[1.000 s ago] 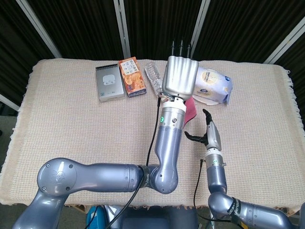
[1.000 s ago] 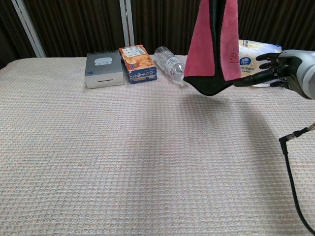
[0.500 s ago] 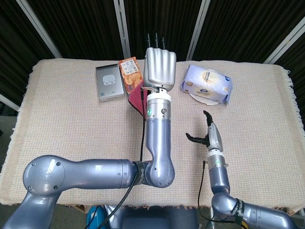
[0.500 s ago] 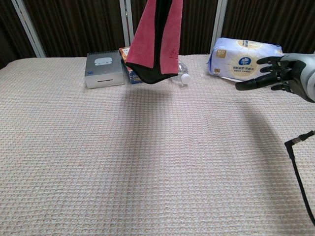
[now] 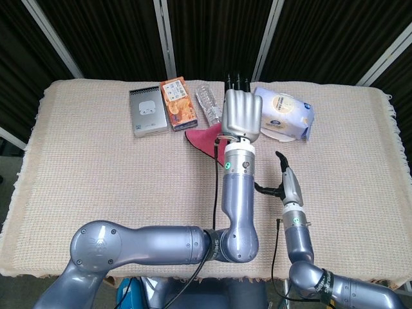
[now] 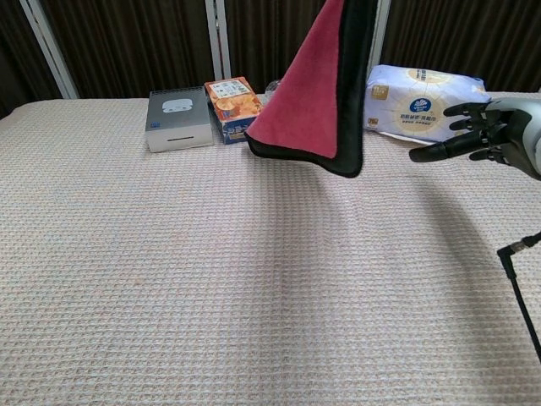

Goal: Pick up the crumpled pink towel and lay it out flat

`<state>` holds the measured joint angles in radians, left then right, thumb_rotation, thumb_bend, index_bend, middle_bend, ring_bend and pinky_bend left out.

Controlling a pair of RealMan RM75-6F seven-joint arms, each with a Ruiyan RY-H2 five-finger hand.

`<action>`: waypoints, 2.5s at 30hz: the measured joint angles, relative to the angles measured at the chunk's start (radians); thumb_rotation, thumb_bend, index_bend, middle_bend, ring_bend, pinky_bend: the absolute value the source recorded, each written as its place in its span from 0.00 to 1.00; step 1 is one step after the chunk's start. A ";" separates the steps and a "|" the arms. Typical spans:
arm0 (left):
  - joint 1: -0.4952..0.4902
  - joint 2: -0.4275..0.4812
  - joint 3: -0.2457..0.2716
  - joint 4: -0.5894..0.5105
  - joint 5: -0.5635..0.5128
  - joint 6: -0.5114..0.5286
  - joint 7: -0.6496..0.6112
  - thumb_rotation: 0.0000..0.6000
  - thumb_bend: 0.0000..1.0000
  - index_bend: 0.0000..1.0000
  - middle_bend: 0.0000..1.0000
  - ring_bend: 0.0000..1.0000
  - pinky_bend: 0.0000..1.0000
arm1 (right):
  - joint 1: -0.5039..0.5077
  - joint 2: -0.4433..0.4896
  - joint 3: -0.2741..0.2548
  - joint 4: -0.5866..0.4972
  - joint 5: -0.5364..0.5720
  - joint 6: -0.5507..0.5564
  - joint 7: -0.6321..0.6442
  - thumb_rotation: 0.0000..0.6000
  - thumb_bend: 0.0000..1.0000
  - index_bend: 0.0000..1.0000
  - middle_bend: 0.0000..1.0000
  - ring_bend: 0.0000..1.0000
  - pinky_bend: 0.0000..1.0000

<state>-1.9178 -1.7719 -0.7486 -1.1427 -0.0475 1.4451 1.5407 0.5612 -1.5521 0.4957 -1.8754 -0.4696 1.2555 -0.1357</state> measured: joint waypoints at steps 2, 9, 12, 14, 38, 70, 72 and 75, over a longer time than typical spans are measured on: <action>-0.010 -0.013 -0.005 0.019 0.014 -0.009 -0.023 1.00 0.64 0.78 0.10 0.00 0.01 | -0.002 0.002 -0.002 -0.002 -0.001 -0.001 0.001 1.00 0.21 0.00 0.00 0.00 0.00; -0.044 -0.060 -0.020 0.096 0.096 -0.045 -0.133 1.00 0.64 0.78 0.10 0.00 0.02 | -0.003 0.002 -0.017 -0.005 -0.001 -0.005 -0.002 1.00 0.21 0.00 0.00 0.00 0.00; -0.052 -0.082 -0.033 0.106 0.108 -0.058 -0.172 1.00 0.64 0.78 0.10 0.00 0.02 | 0.000 -0.004 -0.019 -0.002 0.003 -0.004 -0.004 1.00 0.21 0.00 0.00 0.00 0.00; -0.056 -0.093 -0.043 0.107 0.112 -0.063 -0.186 1.00 0.64 0.78 0.10 0.00 0.02 | 0.003 -0.007 -0.019 0.005 0.008 -0.003 -0.006 1.00 0.21 0.00 0.00 0.00 0.00; 0.056 -0.009 -0.040 -0.066 0.139 -0.031 -0.202 1.00 0.64 0.78 0.10 0.00 0.02 | -0.010 -0.026 0.000 0.039 -0.006 0.024 0.042 1.00 0.21 0.37 0.00 0.00 0.00; 0.103 0.038 -0.020 -0.187 0.147 -0.033 -0.240 1.00 0.65 0.79 0.10 0.00 0.02 | -0.006 -0.082 0.002 0.069 -0.035 0.046 0.032 1.00 0.42 0.71 0.11 0.00 0.00; 0.106 0.041 -0.016 -0.189 0.146 -0.033 -0.240 1.00 0.65 0.79 0.10 0.00 0.02 | -0.007 -0.082 0.002 0.068 -0.037 0.047 0.031 1.00 0.50 0.72 0.11 0.00 0.00; 0.112 0.047 -0.012 -0.193 0.145 -0.032 -0.240 1.00 0.65 0.79 0.10 0.00 0.02 | -0.012 -0.081 0.002 0.062 -0.041 0.046 0.035 1.00 0.58 0.72 0.11 0.00 0.00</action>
<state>-1.8053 -1.7252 -0.7601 -1.3356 0.0974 1.4133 1.3004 0.5496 -1.6330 0.4981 -1.8129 -0.5109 1.3012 -0.1012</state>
